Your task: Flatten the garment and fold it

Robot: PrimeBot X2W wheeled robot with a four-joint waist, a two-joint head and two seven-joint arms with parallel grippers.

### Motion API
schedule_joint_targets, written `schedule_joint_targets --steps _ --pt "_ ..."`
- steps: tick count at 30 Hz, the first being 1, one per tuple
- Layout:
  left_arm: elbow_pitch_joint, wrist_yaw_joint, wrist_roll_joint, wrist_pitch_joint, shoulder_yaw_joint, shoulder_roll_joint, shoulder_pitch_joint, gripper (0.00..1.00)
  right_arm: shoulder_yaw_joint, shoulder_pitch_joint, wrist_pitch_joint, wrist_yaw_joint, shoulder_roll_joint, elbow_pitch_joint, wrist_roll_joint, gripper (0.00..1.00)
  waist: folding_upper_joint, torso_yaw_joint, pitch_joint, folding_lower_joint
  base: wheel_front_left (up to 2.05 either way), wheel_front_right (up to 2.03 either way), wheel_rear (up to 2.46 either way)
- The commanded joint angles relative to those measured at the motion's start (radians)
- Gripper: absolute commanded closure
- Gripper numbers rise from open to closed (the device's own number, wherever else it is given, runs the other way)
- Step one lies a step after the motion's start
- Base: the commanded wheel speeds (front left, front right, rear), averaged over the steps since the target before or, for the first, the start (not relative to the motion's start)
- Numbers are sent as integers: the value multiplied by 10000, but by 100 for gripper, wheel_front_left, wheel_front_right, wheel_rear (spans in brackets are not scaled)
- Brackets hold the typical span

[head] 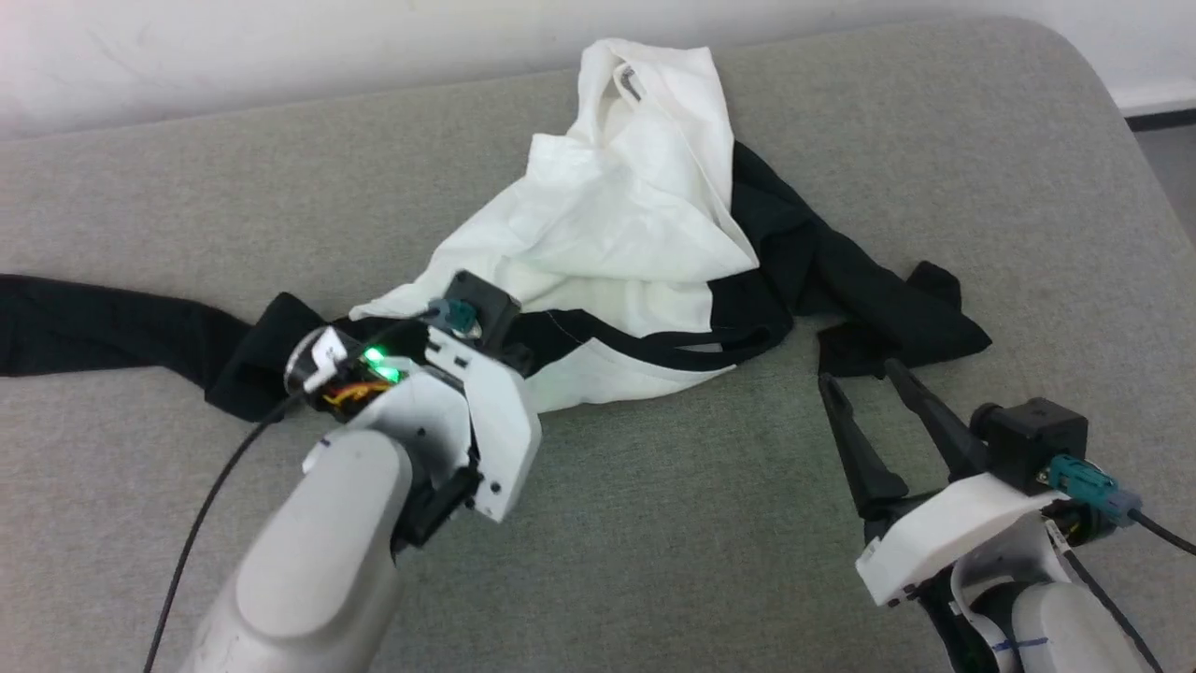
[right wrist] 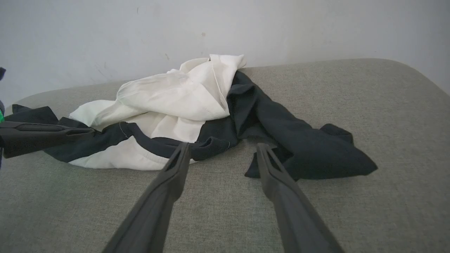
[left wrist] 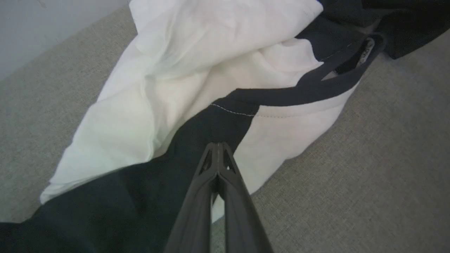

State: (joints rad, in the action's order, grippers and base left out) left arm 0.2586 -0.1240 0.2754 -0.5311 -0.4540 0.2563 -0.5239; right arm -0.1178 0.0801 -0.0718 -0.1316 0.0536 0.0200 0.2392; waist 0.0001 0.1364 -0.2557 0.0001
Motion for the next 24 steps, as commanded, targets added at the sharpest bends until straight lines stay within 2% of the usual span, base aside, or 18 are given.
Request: schedule_joint_targets --steps 1,5,6,7,11,17,24 --pt "-312 -65 178 117 -150 91 389 100 97 -126 -73 9 -33 47 65 0 -1 -226 192 -1 0 0 0" --pt "-916 -65 266 371 -405 316 824 100 135 -225 -168 9 -33 71 86 0 -1 -524 377 -1 0 0 0" --pt "-1009 -65 245 585 -416 317 830 56 120 -231 -195 9 -33 80 92 0 -1 -582 402 -1 0 0 0" --pt "-1024 -65 237 750 -433 301 819 0 84 -219 -214 9 -33 89 114 0 -1 -611 409 -1 0 0 0" --pt "-510 -66 310 1145 -513 40 426 0 -30 -109 -232 9 -33 131 220 0 -1 -610 288 -1 0 0 0" --pt "968 -66 634 1147 -580 -490 -775 0 -170 -16 -226 9 -33 125 317 0 -1 -317 -118 -1 0 0 0" --pt "2626 -66 1143 436 -800 -657 -2086 0 -211 104 -157 9 -33 94 356 0 -1 19 -511 -1 0 0 0"
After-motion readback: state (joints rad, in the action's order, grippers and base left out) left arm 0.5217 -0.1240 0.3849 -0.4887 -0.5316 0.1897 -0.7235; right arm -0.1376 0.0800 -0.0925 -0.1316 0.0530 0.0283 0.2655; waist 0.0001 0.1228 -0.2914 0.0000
